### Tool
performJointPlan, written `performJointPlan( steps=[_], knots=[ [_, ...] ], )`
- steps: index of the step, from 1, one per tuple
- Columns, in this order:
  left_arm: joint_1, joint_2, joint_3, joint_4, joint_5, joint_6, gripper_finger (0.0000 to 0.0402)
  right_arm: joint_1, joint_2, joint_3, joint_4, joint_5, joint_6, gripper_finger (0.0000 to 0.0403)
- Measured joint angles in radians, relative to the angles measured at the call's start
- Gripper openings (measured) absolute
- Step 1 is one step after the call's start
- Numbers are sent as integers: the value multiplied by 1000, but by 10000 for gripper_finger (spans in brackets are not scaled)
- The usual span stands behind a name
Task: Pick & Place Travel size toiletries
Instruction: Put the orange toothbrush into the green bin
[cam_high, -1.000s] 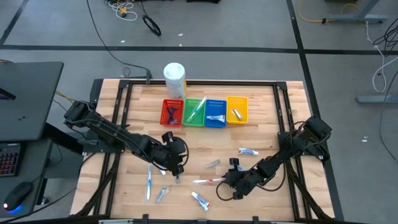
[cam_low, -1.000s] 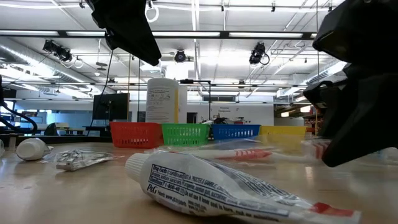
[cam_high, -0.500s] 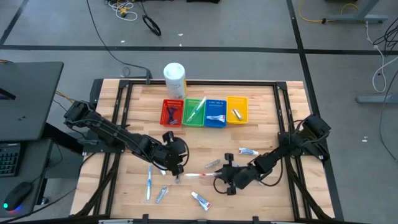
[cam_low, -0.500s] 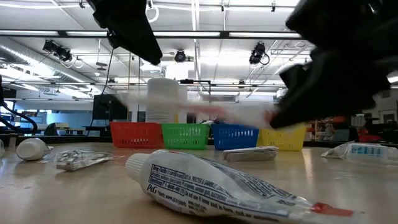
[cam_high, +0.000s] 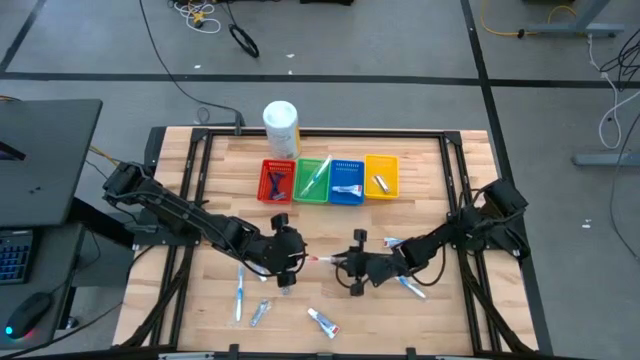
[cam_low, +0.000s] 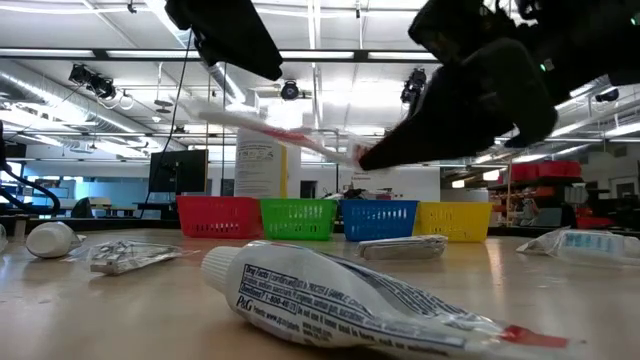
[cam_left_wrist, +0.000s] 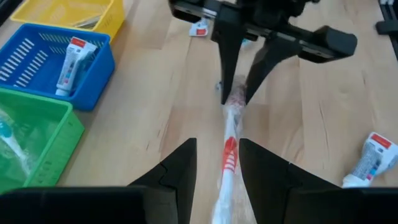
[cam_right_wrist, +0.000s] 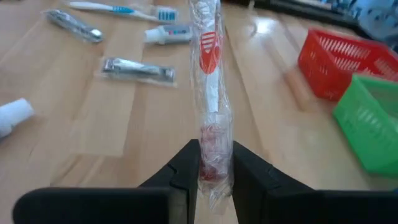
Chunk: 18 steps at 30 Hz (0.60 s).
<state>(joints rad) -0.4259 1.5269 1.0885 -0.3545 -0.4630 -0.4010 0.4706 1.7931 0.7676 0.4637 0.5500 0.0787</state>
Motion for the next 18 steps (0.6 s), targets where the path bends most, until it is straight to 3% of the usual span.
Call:
performJointPlan(
  steps=[8, 13, 18],
  knots=[
    [0, 0, 0, -4, 14, -2, 127, -6, 0, 70, 17, 0, -145, 75],
    [0, 0, 0, -14, 33, -2, 127, -8, 0, 90, 13, 100, -188, 75],
    [0, 0, 0, -14, 37, -4, 127, -8, 0, 91, 11, 112, -227, 75]
  ],
)
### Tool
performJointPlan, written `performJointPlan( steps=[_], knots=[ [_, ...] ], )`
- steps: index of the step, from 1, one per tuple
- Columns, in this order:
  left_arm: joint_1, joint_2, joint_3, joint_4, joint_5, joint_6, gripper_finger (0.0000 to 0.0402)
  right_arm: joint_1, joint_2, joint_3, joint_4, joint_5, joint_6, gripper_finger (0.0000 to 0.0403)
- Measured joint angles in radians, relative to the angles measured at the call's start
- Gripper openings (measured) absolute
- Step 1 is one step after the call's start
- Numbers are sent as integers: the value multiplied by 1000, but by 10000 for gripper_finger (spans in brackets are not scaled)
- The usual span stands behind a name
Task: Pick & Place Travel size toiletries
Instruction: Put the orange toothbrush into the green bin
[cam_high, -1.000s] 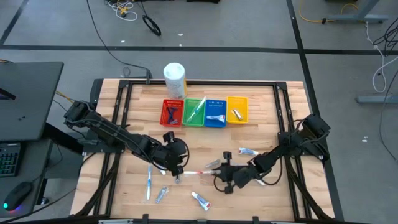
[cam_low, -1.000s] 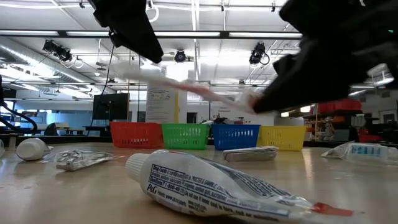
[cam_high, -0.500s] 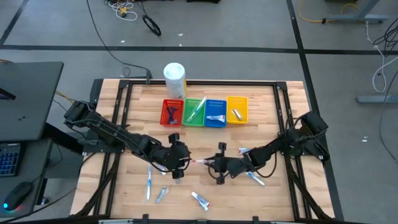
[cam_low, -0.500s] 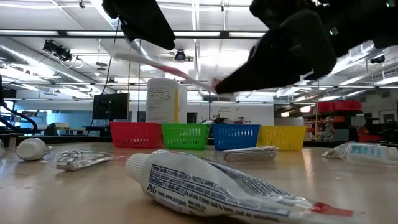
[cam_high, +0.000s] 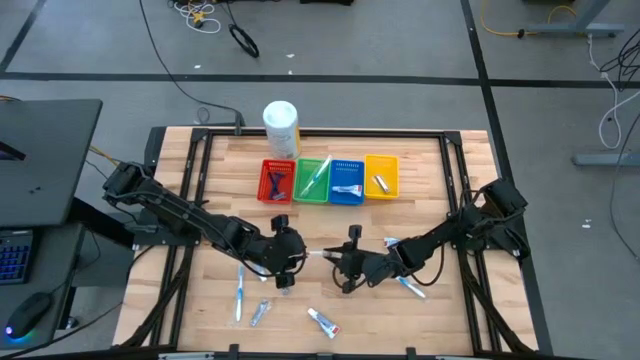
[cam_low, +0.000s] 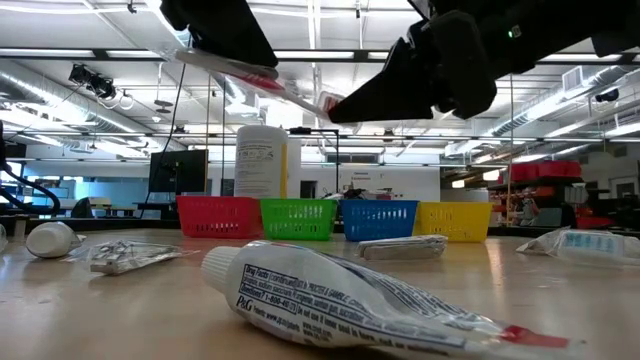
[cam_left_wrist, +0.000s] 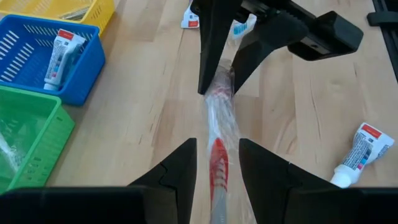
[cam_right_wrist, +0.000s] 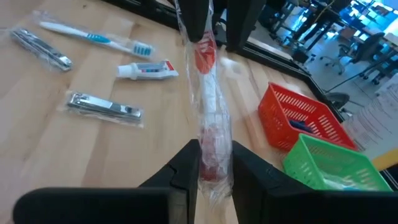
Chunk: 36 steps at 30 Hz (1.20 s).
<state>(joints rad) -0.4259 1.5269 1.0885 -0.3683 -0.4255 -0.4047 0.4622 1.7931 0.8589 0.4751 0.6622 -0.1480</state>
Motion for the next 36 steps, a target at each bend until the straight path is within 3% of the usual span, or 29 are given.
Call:
performJointPlan(
  steps=[6, 16, 29, 36],
  knots=[
    [0, 0, 0, 0, -4, -2, 127, 0, 0, 0, 11, 75, -56, 75],
    [0, -2, 0, -6, -6, -1, 125, 2, 0, 0, 112, 97, -99, 75],
    [0, -2, 0, -15, -55, 11, 54, 2, 0, 2, 94, 88, -97, 85],
    [0, -2, 0, -37, -59, -7, 76, 2, 0, 2, 88, 102, -96, 115]
  ],
)
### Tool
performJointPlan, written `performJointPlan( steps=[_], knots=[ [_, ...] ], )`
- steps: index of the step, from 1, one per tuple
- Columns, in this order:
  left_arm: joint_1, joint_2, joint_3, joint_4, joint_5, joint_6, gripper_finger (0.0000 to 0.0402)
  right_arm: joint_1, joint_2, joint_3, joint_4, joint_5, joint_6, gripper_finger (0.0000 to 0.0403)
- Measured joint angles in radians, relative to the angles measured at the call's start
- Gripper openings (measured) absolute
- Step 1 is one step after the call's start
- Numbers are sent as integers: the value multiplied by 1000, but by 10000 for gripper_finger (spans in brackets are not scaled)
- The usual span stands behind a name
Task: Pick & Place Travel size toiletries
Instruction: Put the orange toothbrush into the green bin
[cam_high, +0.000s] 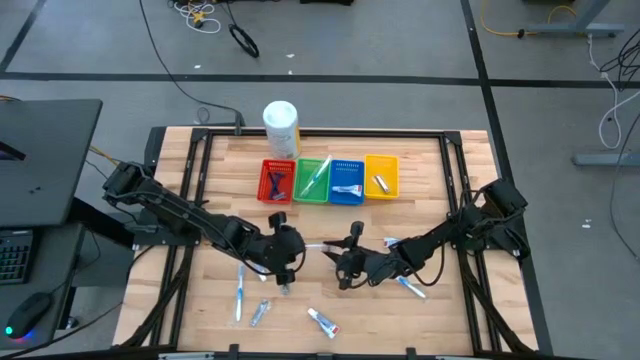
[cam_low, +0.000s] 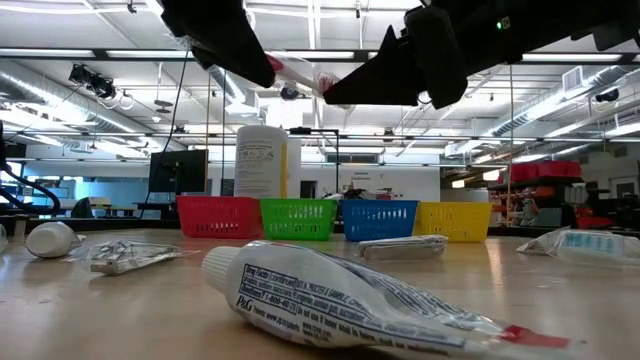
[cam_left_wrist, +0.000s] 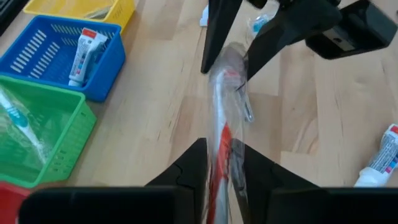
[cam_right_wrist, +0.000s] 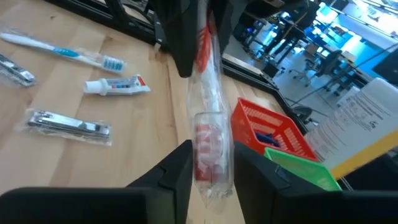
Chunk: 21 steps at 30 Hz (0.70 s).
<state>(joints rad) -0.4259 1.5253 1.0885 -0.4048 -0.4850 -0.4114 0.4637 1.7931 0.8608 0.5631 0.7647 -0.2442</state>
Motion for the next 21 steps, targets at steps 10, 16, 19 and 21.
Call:
performJointPlan(
  steps=[10, 16, 19, 21],
  knots=[
    [0, 0, 0, -98, -96, -104, 44, -6, 0, 0, -305, -57, 244, 121],
    [34, 0, 0, -147, -286, -264, 61, -35, 0, -1, -402, -180, 343, 121],
    [88, 0, 0, -143, -333, -319, 60, -47, 0, -1, -382, -199, 345, 121],
    [137, 10, 0, -134, -337, -337, 50, -53, 0, -1, -367, -200, 345, 122]
  ],
)
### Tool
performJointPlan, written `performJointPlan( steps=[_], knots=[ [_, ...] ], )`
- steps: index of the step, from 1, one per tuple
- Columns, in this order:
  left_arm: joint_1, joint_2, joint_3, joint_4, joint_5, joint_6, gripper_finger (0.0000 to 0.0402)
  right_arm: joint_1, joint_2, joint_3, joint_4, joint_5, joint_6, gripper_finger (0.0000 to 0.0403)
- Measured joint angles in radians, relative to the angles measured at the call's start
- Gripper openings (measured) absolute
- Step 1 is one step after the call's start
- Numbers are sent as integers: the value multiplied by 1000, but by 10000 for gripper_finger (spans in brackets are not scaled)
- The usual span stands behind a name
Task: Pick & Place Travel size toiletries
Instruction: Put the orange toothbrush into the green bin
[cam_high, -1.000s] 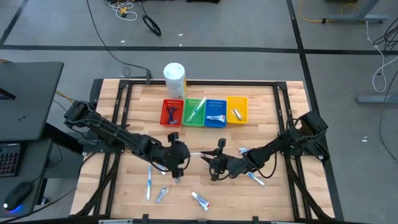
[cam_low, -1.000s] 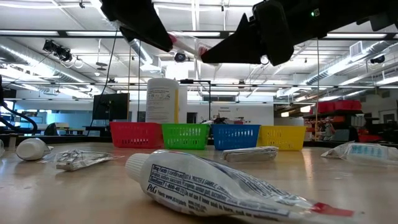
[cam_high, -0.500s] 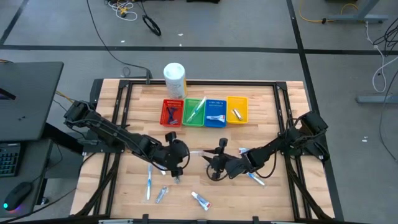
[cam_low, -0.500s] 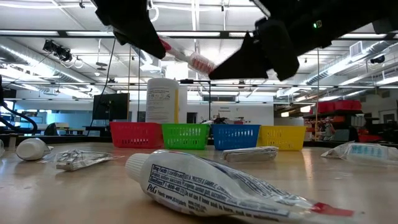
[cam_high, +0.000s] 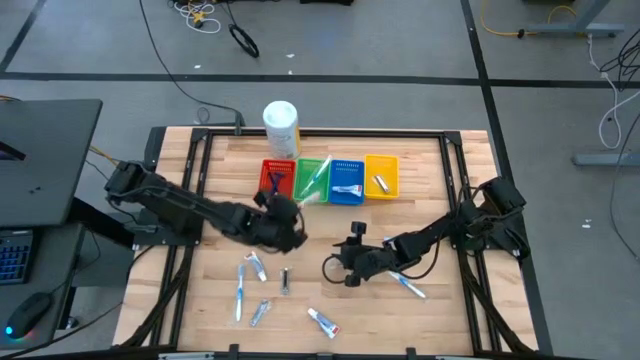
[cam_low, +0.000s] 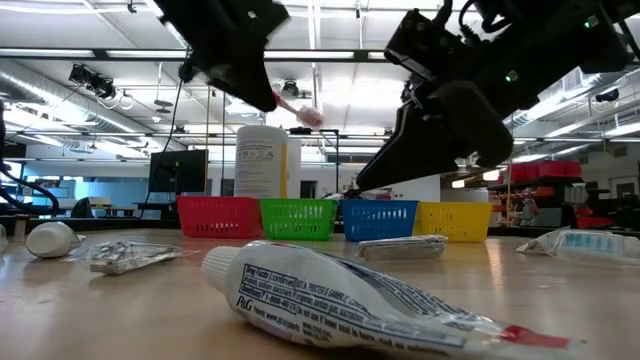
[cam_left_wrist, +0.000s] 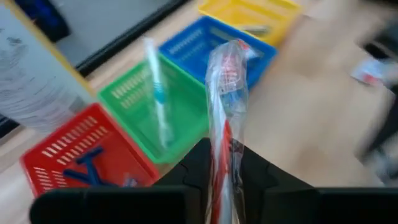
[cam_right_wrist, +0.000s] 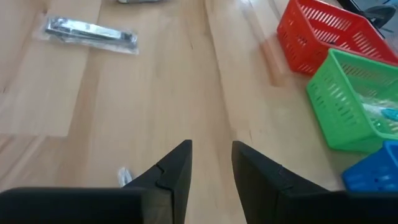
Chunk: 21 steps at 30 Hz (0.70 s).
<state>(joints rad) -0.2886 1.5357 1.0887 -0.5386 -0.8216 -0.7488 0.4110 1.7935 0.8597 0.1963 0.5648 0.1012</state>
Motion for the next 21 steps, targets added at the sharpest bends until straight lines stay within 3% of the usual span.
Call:
performJointPlan(
  steps=[5, 9, 16, 21],
  knots=[
    [132, 53, 3, 93, 19, 35, 43, -2, 0, 0, 13, -1, 0, 122],
    [220, 119, 0, 181, 21, 53, 63, -2, 0, -1, 28, -1, -1, 122],
    [318, 239, 2, 389, 22, 95, 54, -2, 0, -1, 41, -2, 2, 122],
    [363, 293, -3, 444, 28, 101, 49, -5, 0, -1, 46, -22, 16, 122]
  ],
)
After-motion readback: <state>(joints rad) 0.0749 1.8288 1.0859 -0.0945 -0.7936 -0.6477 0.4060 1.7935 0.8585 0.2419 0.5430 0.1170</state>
